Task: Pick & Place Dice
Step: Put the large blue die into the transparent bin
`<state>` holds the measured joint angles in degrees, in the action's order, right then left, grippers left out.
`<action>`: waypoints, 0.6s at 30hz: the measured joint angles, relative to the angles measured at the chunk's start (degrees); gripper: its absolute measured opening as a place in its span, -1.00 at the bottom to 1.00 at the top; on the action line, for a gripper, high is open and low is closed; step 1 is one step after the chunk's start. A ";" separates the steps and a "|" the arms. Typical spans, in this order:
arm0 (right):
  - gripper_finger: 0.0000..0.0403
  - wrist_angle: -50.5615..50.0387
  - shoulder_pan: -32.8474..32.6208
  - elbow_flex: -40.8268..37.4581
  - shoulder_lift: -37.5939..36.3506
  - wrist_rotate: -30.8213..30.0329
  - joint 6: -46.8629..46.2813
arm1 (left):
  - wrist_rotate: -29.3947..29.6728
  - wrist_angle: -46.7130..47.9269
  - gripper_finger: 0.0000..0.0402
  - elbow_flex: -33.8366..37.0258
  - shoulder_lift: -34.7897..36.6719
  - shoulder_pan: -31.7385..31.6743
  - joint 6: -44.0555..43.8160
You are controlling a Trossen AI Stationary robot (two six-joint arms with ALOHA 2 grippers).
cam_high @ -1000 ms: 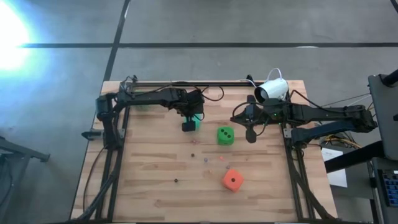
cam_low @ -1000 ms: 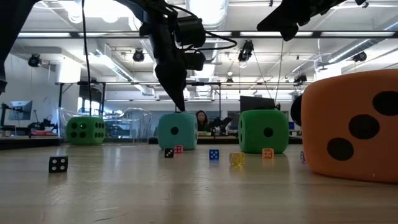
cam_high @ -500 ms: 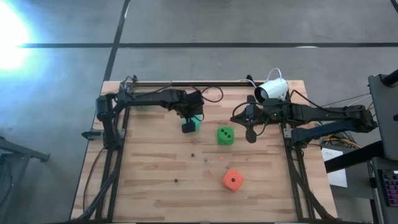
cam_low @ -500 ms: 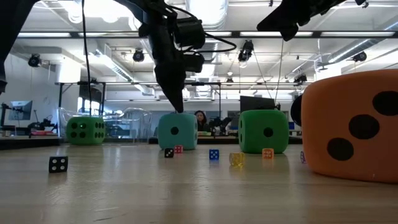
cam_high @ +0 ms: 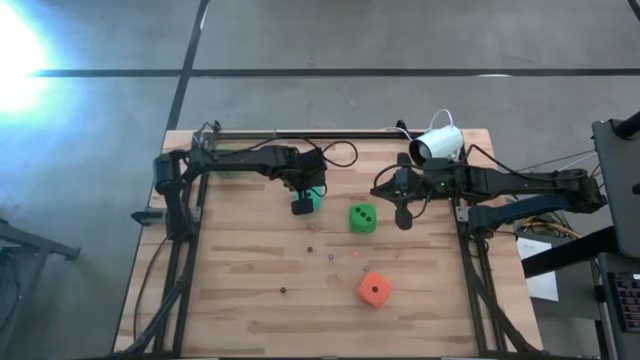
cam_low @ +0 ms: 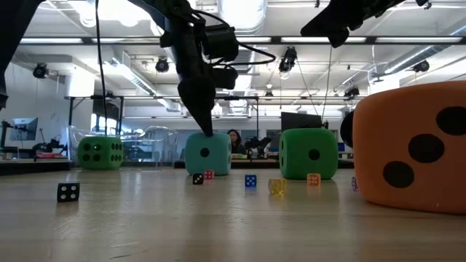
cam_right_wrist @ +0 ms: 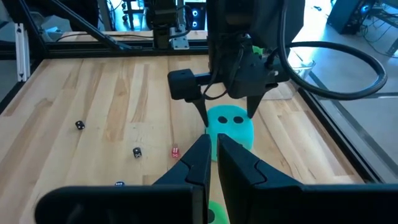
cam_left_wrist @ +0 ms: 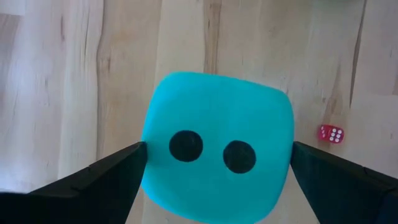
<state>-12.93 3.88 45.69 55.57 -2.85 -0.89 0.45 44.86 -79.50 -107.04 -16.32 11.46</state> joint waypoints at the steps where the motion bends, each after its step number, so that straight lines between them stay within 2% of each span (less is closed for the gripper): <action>1: -0.87 -0.02 0.00 0.00 0.00 0.00 -0.02 | 0.02 0.00 0.96 -0.04 0.00 0.06 0.38; 18: -0.87 -0.02 0.00 0.00 0.00 0.01 0.00 | 1.92 -0.02 0.96 -0.63 -0.04 0.14 2.20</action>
<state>-12.95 3.88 45.69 55.57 -2.84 -0.89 2.37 44.84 -80.14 -107.09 -16.17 13.66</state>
